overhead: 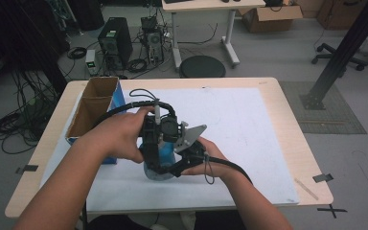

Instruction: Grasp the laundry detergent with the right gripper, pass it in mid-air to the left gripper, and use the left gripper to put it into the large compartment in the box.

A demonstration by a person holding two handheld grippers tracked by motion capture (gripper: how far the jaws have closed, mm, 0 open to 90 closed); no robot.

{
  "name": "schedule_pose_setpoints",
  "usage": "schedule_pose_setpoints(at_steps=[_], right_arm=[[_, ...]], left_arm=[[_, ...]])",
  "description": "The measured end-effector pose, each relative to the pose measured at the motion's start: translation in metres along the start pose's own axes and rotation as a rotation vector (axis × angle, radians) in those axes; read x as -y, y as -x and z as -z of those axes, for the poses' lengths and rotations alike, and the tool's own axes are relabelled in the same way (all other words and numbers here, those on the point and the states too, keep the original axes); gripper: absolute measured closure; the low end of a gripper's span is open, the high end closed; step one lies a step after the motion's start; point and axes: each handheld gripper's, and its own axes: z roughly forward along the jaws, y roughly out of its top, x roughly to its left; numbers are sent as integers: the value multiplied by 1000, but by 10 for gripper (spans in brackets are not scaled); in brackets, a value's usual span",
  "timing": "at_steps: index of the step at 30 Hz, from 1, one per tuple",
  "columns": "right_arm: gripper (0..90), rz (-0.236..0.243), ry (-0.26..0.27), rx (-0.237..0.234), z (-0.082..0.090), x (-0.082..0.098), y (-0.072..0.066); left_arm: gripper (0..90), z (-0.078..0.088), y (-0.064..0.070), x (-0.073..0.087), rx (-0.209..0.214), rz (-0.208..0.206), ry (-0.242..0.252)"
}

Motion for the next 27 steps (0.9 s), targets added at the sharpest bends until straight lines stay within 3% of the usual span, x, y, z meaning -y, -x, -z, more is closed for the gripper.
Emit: schedule_pose_setpoints(at_steps=[16, 27], right_arm=[[454, 7, 1, -1, 0, -1, -1], [454, 4, 0, 2, 1, -1, -1]], left_arm=[[266, 1, 2, -1, 4, 0, 1], [323, 2, 3, -2, -18, 1, -5]])
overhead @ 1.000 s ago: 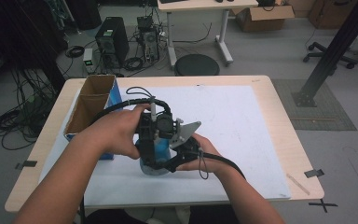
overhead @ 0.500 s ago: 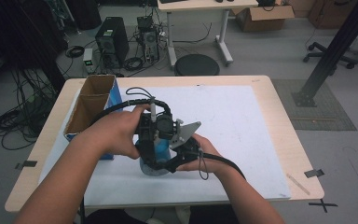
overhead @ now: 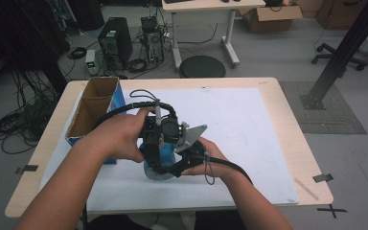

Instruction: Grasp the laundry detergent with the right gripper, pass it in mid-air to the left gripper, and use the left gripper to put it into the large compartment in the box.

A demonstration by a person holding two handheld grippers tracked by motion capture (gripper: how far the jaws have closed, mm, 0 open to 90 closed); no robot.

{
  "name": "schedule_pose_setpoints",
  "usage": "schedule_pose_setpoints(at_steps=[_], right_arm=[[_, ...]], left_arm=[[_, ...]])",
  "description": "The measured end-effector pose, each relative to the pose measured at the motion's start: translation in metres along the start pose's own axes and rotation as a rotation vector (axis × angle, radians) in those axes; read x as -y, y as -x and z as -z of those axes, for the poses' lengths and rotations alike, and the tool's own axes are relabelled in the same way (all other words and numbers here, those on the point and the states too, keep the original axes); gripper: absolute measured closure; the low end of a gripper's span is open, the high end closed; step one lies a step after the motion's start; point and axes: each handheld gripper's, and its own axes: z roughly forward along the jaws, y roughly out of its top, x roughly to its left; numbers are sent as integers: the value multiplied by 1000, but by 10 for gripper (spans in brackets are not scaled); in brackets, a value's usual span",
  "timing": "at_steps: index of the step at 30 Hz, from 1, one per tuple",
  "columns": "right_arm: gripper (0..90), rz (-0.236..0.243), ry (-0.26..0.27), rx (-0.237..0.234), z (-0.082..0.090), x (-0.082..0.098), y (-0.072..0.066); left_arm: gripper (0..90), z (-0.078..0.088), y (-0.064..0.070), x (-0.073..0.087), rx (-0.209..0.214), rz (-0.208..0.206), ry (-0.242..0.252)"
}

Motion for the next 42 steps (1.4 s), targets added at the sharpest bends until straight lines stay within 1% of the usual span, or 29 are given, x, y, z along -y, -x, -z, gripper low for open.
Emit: schedule_pose_setpoints(at_steps=[5, 11, 12, 13, 16, 20, 24, 25, 26, 27, 28, 29, 30, 31, 34, 36, 37, 39, 41, 42], right_arm=[[454, -7, 3, -6, 0, -1, -1], [455, -11, 7, -5, 0, -1, -1], [455, -14, 7, 3, -1, 0, -1], [455, -14, 7, 3, -1, 0, -1], [455, -14, 9, 8, 0, 1, 1], [455, -21, 7, 8, 1, 2, 1], [456, -10, 11, 6, 3, 1, 1], [455, -16, 17, 4, 3, 1, 1], [455, -4, 12, 13, 3, 1, 2], [455, -4, 12, 13, 3, 1, 2], [455, -13, 20, 4, 3, 1, 1], [455, -13, 20, 4, 3, 1, 1], [456, 2, 16, 11, 4, 1, 2], [455, -15, 21, -4, 4, 0, 0], [454, -14, 26, -8, 4, 0, 0], [454, -8, 26, -7, 4, 0, 0], [452, 9, 26, -3, 5, 0, 1], [450, 10, 28, -3, 5, 0, 1], [443, 9, 32, -3, 6, 0, 1], [438, 0, 37, -4, 6, 0, 1]], left_arm=[[367, 1, -1, 0, -7, 1, -3], [372, 1, 0, 0, -25, -4, -10], [373, 0, 0, -1, -38, -6, -14], [374, 0, 0, -1, -38, -6, -14], [376, -1, 0, -2, -46, 1, -13], [378, -1, 0, -3, -45, 2, -10], [381, 1, -1, -3, -41, 3, -3], [381, 2, -1, -3, -42, 2, -7], [381, 2, -1, -4, -41, 6, -9], [382, 2, -1, -4, -41, 6, -9], [383, 3, 0, -4, -42, 11, -11], [383, 3, 0, -4, -42, 11, -11], [383, 3, 0, -4, -40, 12, -15], [383, 4, 0, -5, -36, 13, -21], [384, 5, 1, -5, -38, 12, -19], [384, 5, 1, -5, -38, 15, -17], [384, 6, 1, -5, -35, 18, -19], [384, 6, 1, -5, -35, 19, -19], [383, 7, 1, -5, -38, 18, -18], [383, 8, 0, -5, -38, 24, -23]])
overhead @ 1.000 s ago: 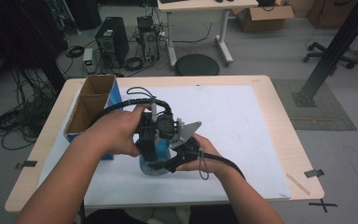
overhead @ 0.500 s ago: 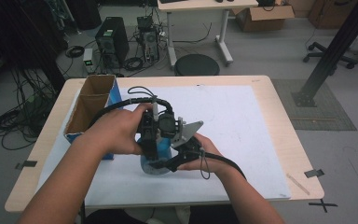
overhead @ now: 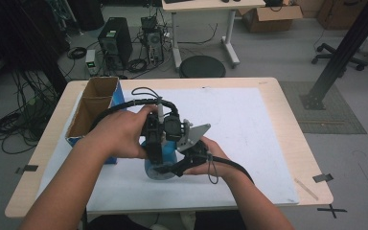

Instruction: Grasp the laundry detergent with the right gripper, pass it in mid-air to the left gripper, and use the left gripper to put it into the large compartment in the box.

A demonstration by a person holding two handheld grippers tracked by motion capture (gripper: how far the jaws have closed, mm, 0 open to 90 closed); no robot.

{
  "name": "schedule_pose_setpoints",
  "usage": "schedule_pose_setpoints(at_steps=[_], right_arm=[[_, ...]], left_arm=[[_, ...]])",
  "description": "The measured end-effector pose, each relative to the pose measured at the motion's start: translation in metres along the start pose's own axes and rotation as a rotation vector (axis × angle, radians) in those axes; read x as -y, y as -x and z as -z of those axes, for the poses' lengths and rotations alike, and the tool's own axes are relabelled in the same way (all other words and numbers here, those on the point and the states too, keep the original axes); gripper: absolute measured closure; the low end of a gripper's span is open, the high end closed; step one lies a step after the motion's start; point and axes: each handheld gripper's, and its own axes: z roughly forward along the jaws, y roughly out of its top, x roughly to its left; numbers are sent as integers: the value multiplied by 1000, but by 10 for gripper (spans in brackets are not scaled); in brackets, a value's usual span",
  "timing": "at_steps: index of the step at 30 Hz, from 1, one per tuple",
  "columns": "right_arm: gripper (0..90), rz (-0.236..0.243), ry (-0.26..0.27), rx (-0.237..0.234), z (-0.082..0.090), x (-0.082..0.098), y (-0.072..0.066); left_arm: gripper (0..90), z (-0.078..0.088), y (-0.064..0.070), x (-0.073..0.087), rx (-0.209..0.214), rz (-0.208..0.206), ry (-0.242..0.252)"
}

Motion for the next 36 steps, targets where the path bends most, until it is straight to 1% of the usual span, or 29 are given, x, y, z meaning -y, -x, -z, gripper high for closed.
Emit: schedule_pose_setpoints(at_steps=[1, 2, 3, 4, 5, 6, 7, 9, 10, 11, 14, 15, 16, 17, 18, 19, 21, 22, 23, 24, 25, 26, 27, 28, 30, 31, 33, 35, 36], right_arm=[[398, 9, 15, 4, 1, 1, 2], [398, 9, 15, 4, 1, 1, 2], [348, 0, 24, -6, 2, 2, 2], [317, -17, 28, -11, 3, 1, 1], [296, -16, 23, -8, 3, 2, 2], [279, -25, 25, -6, 5, 2, 2], [254, -28, 20, 7, 7, 3, 3], [247, -34, 19, 6, 8, 4, 3], [198, -48, 20, 13, 10, 6, 5], [198, -48, 20, 13, 10, 6, 5], [170, -69, 17, 20, 14, 9, 7], [145, -83, 18, 22, 15, 10, 8], [96, -91, 10, 32, 17, 11, 10], [96, -91, 10, 32, 17, 11, 10], [80, -95, 13, 37, 19, 11, 10], [42, -101, 23, 41, 25, 12, 11], [28, -108, 26, 43, 28, 12, 11], [1, -111, 36, 43, 36, 12, 12], [1, -111, 36, 43, 36, 12, 12], [1, -112, 37, 55, 44, 12, 13], [1, -112, 37, 55, 44, 12, 13], [1, -119, 30, 74, 53, 12, 13], [1, -119, 30, 74, 53, 12, 13], [1, -120, 31, 80, 57, 12, 14], [1, -120, 32, 92, 66, 12, 13], [0, -117, 33, 97, 70, 12, 13], [0, -114, 31, 107, 77, 12, 12], [1, -111, 24, 112, 83, 12, 12], [1, -111, 23, 116, 85, 12, 12]], left_arm=[[383, 0, -1, 1, 4, 13, 9], [383, 0, -1, 1, 4, 13, 9], [383, 1, -1, 1, 0, 12, 8], [382, 0, -2, 1, -7, 14, 5], [382, 0, -2, 2, -9, 19, 1], [382, 0, -3, 2, -10, 21, 2], [382, 0, -4, 3, -10, 25, -7], [382, 1, -4, 3, -7, 28, -8], [382, 2, -5, 4, -5, 31, -9], [382, 2, -5, 4, -5, 31, -9], [382, 5, -5, 5, 1, 41, -11], [382, 6, -6, 5, 6, 49, -10], [382, 9, -8, 5, 22, 74, -13], [381, 9, -8, 5, 22, 74, -13], [381, 11, -9, 5, 29, 94, -13], [382, 13, -10, 5, 35, 112, -16], [381, 18, -12, 6, 47, 146, -20], [381, 20, -14, 7, 54, 172, -20], [381, 22, -15, 8, 60, 201, -15], [381, 24, -17, 9, 67, 224, -9], [381, 26, -19, 11, 71, 242, -1], [381, 29, -21, 13, 78, 264, 8], [381, 31, -23, 15, 84, 283, 15], [381, 33, -26, 17, 89, 306, 26], [381, 37, -31, 21, 96, 360, 44], [381, 40, -33, 24, 97, 390, 51], [381, 45, -39, 28, 85, 459, 68], [381, 50, -43, 32, 63, 512, 74], [381, 54, -45, 34, 46, 554, 76]])
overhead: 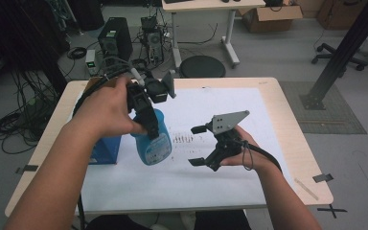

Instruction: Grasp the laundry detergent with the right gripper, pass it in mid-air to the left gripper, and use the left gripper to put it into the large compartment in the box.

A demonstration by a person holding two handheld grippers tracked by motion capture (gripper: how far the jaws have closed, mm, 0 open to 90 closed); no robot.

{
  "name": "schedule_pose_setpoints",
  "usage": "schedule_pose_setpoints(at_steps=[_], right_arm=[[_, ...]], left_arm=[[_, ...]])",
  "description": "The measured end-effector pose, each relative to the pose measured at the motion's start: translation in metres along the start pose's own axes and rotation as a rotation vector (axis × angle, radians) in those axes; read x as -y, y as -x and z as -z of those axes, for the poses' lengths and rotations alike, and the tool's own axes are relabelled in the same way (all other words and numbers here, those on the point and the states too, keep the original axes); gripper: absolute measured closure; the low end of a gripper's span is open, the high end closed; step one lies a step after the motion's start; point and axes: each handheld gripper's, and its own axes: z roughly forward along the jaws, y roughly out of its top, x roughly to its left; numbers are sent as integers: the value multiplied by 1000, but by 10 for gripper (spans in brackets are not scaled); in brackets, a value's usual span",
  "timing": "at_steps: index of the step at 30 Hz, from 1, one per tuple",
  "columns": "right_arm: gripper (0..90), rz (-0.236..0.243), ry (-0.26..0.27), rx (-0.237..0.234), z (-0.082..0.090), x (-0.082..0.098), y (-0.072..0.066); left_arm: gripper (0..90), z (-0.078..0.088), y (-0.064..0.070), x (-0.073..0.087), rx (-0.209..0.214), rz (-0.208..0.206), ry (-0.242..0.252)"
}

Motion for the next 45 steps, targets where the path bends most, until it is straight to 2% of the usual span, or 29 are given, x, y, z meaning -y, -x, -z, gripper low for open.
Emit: schedule_pose_setpoints(at_steps=[2, 6, 8, 9, 12, 22, 25, 31, 35, 40, 45], right_arm=[[1, -3, -1, 3, 5, 0, 0], [1, 7, -7, 11, 13, -2, -1], [1, 13, -12, 17, 16, -3, -1], [1, 11, -15, 20, 18, -3, -1], [2, 18, -23, 32, 23, -4, 0], [2, 13, -48, 49, 38, -1, -1], [2, 15, -56, 54, 43, 1, -1], [2, 9, -54, 66, 50, 5, 2], [3, 7, -66, 74, 52, 9, 4], [2, -1, -88, 79, 53, 12, 7], [4, -8, -117, 85, 55, 12, 10]], left_arm=[[381, 4, -5, 1, -17, 63, 7], [381, 9, -10, 2, -42, 151, -11], [381, 12, -14, 3, -44, 201, -30], [381, 13, -15, 4, -44, 242, -26], [381, 21, -23, 8, -41, 325, -35], [381, 49, -50, 21, -35, 519, -23], [381, 59, -59, 24, -33, 560, -43], [381, 76, -77, 31, -45, 663, -31], [381, 88, -92, 38, -51, 703, -43], [381, 98, -113, 51, -57, 770, -31], [380, 102, -134, 66, -67, 832, -46]])
